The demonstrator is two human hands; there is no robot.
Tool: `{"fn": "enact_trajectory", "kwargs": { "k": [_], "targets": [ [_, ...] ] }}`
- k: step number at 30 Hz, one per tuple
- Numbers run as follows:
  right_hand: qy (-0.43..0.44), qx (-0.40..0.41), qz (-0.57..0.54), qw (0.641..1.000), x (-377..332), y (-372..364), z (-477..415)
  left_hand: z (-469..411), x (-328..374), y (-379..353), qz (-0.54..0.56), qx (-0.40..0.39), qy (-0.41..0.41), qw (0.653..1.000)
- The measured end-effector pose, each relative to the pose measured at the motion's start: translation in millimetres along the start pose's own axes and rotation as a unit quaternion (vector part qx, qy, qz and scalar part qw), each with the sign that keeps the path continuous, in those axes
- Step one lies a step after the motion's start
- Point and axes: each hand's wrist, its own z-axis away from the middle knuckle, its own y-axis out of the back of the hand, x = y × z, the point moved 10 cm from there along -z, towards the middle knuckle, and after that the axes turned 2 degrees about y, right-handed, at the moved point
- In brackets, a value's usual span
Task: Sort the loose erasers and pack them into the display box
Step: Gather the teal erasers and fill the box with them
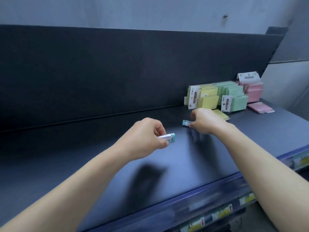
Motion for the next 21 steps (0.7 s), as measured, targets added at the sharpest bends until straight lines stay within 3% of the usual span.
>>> {"fn": "enact_trajectory", "kwargs": {
  "k": [4,9,21],
  "targets": [
    [-0.007,-0.019,0.03,0.999,-4.0,-12.7,-13.1,-0.2,-17.2,11.6,-0.006,0.015,0.013,1.0],
    [0.0,-0.006,-0.01,1.0,-12.7,-4.8,-11.4,-4.0,-22.6,17.4,-0.002,0.022,0.007,1.0],
    [0.201,0.037,-0.145,0.968,-125.5,33.8,23.9,18.4,-48.5,55.2,0.045,0.098,0.026,0.994]
  ]
}}
